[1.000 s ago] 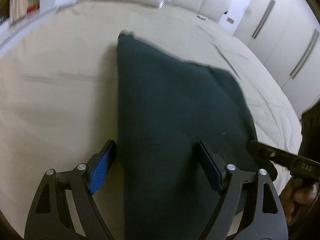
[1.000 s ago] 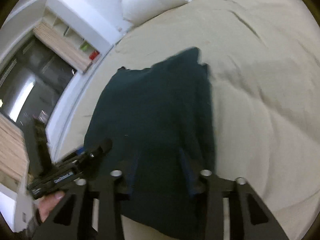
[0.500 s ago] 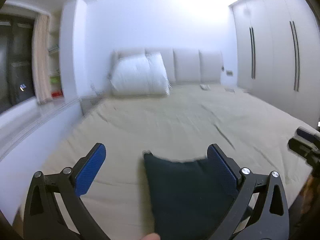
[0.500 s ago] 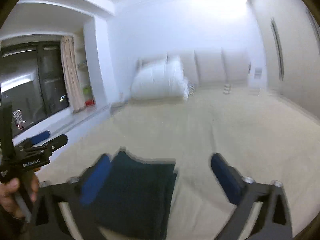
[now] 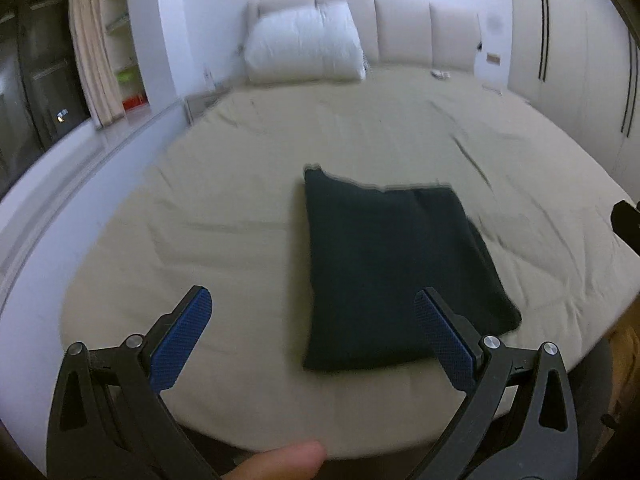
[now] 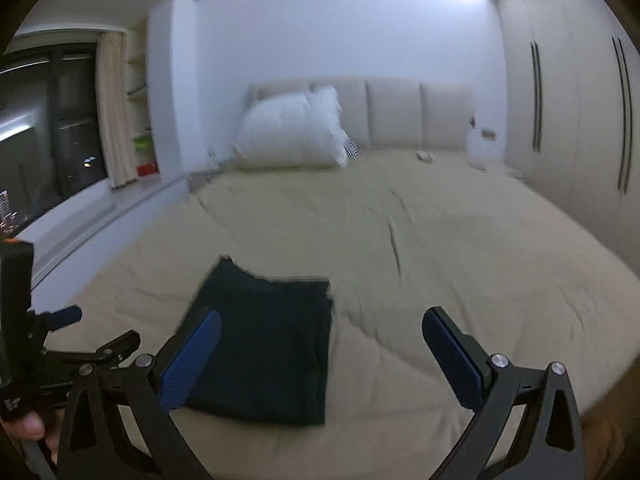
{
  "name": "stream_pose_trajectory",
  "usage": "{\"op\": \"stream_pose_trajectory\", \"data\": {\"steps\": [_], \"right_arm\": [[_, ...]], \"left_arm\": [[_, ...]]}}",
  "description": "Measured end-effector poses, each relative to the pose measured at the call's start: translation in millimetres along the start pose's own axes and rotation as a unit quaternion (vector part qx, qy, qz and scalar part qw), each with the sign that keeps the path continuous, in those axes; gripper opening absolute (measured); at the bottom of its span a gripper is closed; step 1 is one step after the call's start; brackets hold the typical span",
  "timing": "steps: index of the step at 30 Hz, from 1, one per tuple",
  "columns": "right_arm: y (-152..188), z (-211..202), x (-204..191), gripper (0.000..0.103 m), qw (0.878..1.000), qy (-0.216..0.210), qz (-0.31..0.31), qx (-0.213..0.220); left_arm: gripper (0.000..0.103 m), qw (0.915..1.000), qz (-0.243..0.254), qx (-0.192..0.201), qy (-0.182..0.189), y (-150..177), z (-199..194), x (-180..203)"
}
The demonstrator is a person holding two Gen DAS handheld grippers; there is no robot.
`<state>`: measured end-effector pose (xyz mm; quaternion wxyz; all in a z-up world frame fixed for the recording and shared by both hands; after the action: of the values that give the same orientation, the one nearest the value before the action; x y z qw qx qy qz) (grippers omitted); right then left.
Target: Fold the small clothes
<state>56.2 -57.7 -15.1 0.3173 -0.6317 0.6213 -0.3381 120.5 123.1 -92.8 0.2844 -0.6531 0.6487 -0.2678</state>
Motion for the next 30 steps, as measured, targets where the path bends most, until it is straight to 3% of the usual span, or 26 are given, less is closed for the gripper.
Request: {"op": "stream_pose_trajectory", "data": {"steps": [7, 17, 30], "right_arm": [[28.1, 16.7, -3.1, 0.103, 0.998, 0.017, -0.001, -0.053], [55.2, 35.2, 0.0, 0.103, 0.994, 0.019, 0.004, -0.108], [64.2, 40.9, 0.6, 0.103, 0.992, 0.009, 0.001, -0.128]], "left_arm": [[0.103, 0.9983, -0.026, -0.046, 0.024, 24.6, 26.4, 4.0], [0.103, 0.9972, -0.033, -0.067, 0.007, 34.8, 51.5, -5.5], [0.103, 0.9967, -0.034, -0.073, 0.006, 30.4, 60.2, -11.3]]}}
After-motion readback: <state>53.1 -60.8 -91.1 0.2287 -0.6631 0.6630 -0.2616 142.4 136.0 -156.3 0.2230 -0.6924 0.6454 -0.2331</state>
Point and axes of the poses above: each gripper's, at about its wrist camera, not at the fingertips, and z roughly the way its jaws point, x to its right, y to its underside, the point moved 6 cm from there along z, roughly the way its jaws point, and after that the axes turned 3 degrees about -z, right-handed, at the moved point
